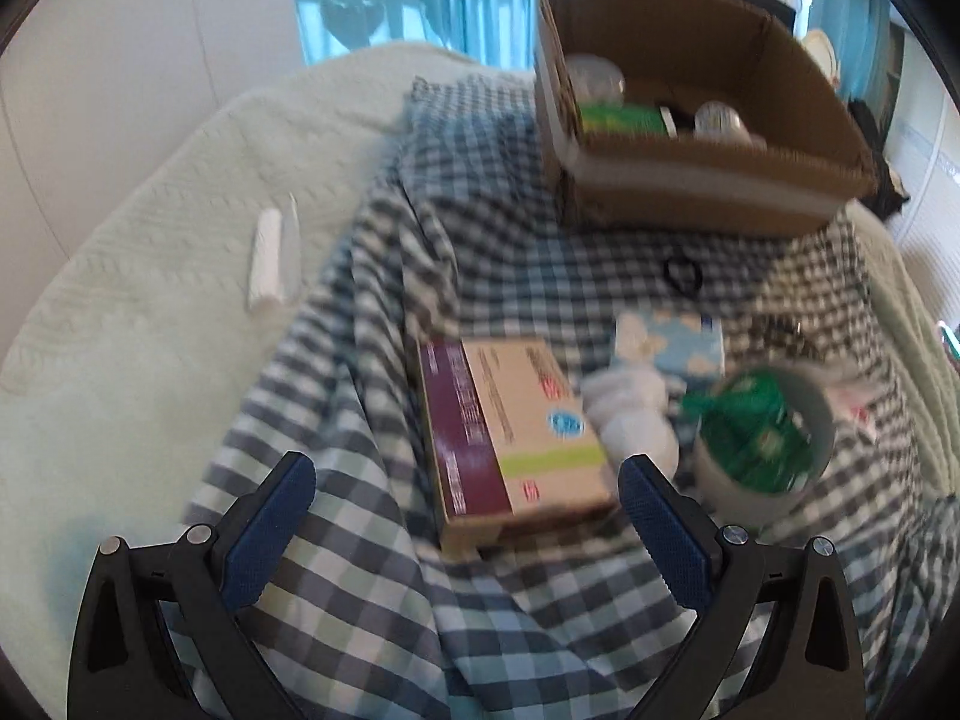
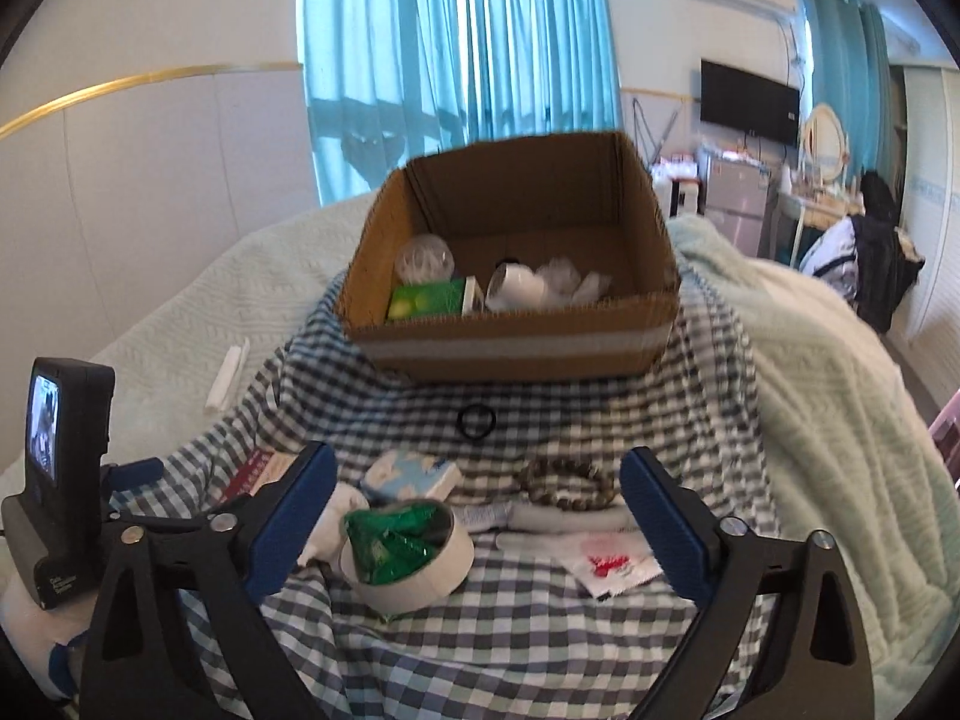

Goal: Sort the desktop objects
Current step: 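Grasp the Amoxicillin box with the left gripper while the right gripper grasps the white tape roll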

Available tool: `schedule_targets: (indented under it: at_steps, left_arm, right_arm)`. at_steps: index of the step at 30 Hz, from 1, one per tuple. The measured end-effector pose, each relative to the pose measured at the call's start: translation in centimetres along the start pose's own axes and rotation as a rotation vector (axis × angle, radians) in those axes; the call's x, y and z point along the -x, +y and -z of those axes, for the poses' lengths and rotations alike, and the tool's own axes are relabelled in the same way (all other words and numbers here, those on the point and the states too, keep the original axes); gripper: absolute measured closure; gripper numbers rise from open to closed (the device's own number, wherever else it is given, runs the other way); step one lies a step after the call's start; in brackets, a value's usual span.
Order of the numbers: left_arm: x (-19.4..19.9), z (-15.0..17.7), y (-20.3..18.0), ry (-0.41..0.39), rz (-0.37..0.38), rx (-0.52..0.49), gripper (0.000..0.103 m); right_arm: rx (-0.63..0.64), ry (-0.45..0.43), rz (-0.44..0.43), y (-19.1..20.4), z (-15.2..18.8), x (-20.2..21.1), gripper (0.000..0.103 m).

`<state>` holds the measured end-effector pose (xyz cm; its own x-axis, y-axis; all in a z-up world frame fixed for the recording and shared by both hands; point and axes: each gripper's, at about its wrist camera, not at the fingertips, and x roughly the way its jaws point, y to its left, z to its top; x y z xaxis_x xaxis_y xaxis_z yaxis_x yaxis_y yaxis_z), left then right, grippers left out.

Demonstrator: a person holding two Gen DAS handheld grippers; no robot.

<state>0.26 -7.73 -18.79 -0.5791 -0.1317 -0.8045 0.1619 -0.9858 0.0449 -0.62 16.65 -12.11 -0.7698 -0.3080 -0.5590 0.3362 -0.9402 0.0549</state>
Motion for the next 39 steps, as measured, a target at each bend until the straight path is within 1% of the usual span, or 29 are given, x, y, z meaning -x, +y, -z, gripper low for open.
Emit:
schedule_targets:
  at_steps: [3,7,11,16,19,22,23,24,26,28,31,34,36,38,39]
  left_arm:
    - [-0.2,0.3,-0.7,0.009,-0.001,-0.032,0.000]
    - [-1.0,0.3,-1.2,0.044,0.008,-0.054,0.000]
    - [-2.2,0.4,-1.7,0.091,0.015,-0.068,0.000]
    - [-3.8,0.4,-2.1,0.152,0.000,-0.071,0.000]
    - [-4.8,0.3,-2.1,0.173,-0.019,-0.059,0.000]
    - [-5.7,0.2,-1.7,0.196,-0.009,-0.042,0.005]
    - [-5.9,0.3,-1.6,0.202,-0.003,-0.034,0.009]
    - [-6.1,0.3,-1.5,0.205,0.001,-0.028,0.016]
    - [-6.2,0.3,-1.4,0.208,0.008,-0.022,0.024]
    - [-6.2,0.4,-1.3,0.203,0.013,-0.020,0.024]
    - [-5.7,0.3,-1.2,0.184,0.020,-0.013,0.025]
    - [-5.0,0.4,-1.0,0.154,0.024,-0.008,0.027]
    - [-4.4,0.4,-1.0,0.127,0.030,-0.008,0.028]
    - [-3.7,0.5,-1.0,0.099,0.033,-0.011,0.028]
    - [-3.4,0.5,-1.0,0.085,0.034,-0.012,0.028]
  right_arm:
    - [0.000,0.026,-0.006,0.1,0.7,-0.8,0.010]
    - [0.004,0.072,-0.019,0.6,1.7,-2.2,0.017]
    - [0.008,0.108,-0.024,0.8,2.3,-3.2,0.017]
    - [-0.004,0.151,-0.037,0.7,3.0,-4.6,0.018]
    - [-0.015,0.189,-0.043,0.5,3.6,-5.7,0.028]
    - [-0.036,0.224,-0.056,0.2,4.2,-6.8,0.036]
    - [-0.039,0.236,-0.059,0.1,4.4,-7.1,0.037]
    - [-0.041,0.249,-0.060,0.1,4.6,-7.5,0.038]
    - [-0.040,0.265,-0.061,0.2,5.0,-8.0,0.038]
    - [-0.043,0.287,-0.063,0.3,5.4,-8.6,0.043]
    - [-0.069,0.313,-0.075,-0.2,5.8,-9.4,0.046]
    - [-0.094,0.319,-0.081,-0.6,5.9,-9.5,0.052]
    - [-0.098,0.322,-0.077,-0.7,5.9,-9.5,0.054]
    - [-0.099,0.319,-0.068,-0.7,5.8,-9.5,0.064]
    - [-0.099,0.317,-0.066,-0.7,5.8,-9.4,0.073]
